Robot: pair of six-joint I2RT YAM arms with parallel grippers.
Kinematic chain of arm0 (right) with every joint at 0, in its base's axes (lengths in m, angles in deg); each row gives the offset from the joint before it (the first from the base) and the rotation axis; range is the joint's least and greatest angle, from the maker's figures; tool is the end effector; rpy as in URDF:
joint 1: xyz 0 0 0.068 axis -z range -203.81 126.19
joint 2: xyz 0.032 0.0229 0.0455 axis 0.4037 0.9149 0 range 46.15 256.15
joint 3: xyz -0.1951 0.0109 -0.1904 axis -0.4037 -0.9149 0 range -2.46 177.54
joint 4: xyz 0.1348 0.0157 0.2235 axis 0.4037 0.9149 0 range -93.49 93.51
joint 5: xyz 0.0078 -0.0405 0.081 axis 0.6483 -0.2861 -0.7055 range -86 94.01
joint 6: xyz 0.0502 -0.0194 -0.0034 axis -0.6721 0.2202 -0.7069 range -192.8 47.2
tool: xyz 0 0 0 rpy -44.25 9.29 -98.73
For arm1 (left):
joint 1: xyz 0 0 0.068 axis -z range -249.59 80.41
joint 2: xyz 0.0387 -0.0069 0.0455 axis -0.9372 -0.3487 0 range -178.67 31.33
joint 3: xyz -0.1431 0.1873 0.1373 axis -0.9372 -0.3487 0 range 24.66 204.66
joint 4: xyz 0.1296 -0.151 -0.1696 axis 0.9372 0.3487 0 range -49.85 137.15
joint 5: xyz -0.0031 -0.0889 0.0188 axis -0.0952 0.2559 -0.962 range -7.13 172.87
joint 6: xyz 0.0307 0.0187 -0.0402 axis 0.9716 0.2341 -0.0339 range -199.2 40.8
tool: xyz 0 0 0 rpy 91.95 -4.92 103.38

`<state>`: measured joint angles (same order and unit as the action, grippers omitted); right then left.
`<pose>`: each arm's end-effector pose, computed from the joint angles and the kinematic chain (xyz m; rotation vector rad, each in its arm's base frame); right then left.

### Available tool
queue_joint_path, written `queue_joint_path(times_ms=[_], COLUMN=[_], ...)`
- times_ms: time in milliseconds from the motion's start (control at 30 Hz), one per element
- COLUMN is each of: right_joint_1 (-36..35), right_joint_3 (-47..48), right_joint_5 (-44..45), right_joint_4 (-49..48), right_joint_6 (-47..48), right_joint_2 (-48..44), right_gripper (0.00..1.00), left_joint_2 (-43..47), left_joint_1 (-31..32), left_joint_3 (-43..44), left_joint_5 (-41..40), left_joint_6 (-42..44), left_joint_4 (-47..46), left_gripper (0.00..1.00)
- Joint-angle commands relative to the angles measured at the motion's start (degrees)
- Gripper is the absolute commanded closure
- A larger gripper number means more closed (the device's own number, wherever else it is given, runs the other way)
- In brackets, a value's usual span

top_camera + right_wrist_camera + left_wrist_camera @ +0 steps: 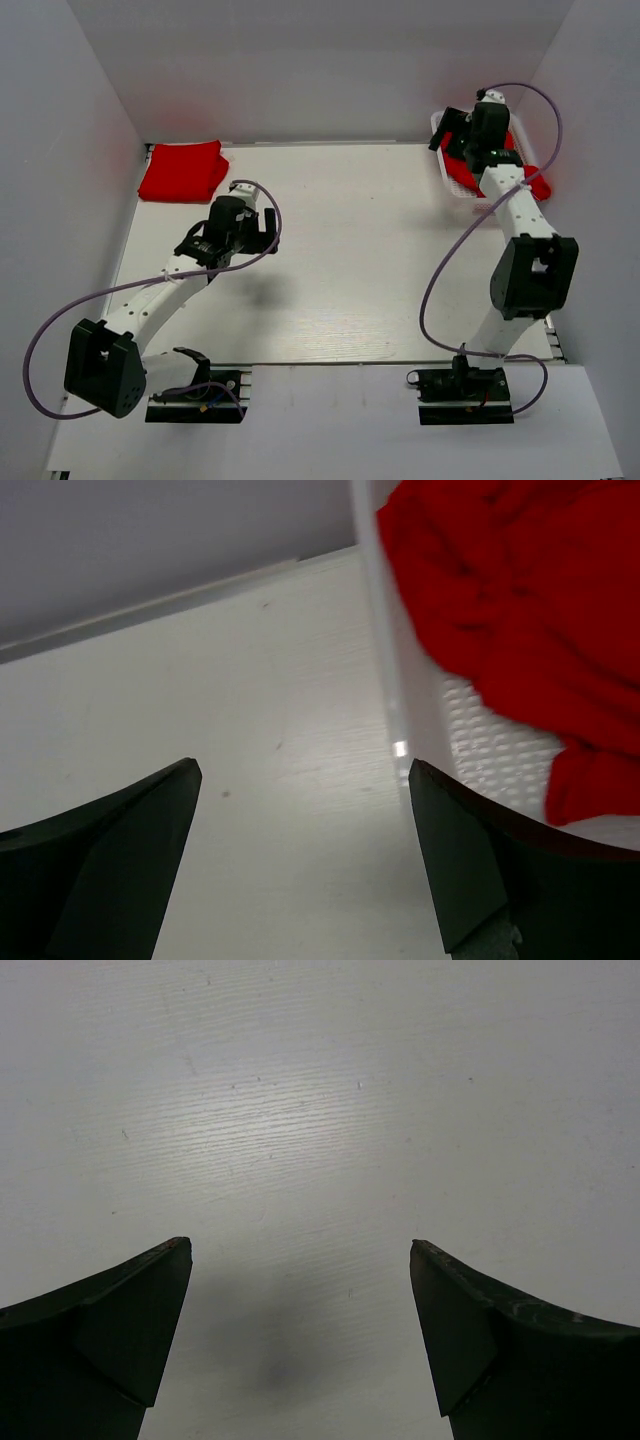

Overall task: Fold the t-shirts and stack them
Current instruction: Grab crumpled tshirt from bin with the right arm

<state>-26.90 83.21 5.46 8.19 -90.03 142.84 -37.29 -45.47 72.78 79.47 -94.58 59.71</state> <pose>0.4033 0.0209 0.3455 0.2594 1.9554 0.2071 0.2364 -0.1036 0.2592 0.1426 2.2816 -0.2959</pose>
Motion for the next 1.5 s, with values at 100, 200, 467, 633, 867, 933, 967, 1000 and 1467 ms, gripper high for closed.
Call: queue_joint_path(times_ms=[100,200,467,633,867,933,967,1000,1467], right_joint_1=[6.3,9.7,13.7,14.5,15.3,15.3,15.6,15.6,15.6], right_joint_3=[20.0,30.3,41.6,38.9,38.0,36.3,35.6,34.8,37.0], right_joint_5=[11.7,10.3,10.6,10.0,10.5,9.3,7.6,6.5,-7.9], right_joint_4=[12.5,15.4,14.2,12.1,10.0,7.8,7.1,6.3,4.6], right_joint_6=[7.0,9.5,17.0,16.8,16.9,17.0,16.8,16.6,16.4], right_joint_2=[17.3,25.8,38.8,40.1,37.4,34.1,33.3,30.3,13.7], right_gripper=[0.10,0.10,0.20,0.51,1.00,1.00,1.00,1.00,1.00], left_joint_2=[-2.9,-4.8,-9.3,-9.9,-8.7,-8.1,-7.5,-7.5,-0.6], left_joint_1=[-0.7,-0.7,-0.7,-0.7,-0.7,-0.7,-0.7,-0.7,-0.7], left_joint_3=[4.5,5.8,7.4,7.4,6.9,6.9,6.3,6.3,3.5], left_joint_5=[-0.6,-1.2,-1.2,-1.7,-2.2,-2.8,-2.8,-2.8,-3.3], left_joint_6=[1.9,2.6,3.8,3.8,3.8,3.8,3.8,3.8,2.7], left_joint_4=[-2.8,-2.8,-3.9,-4.4,-4.4,-4.4,-4.4,-4.4,-5.0], left_gripper=[0.00,0.00,0.00,0.00,0.00,0.00,0.00,0.00,0.00])
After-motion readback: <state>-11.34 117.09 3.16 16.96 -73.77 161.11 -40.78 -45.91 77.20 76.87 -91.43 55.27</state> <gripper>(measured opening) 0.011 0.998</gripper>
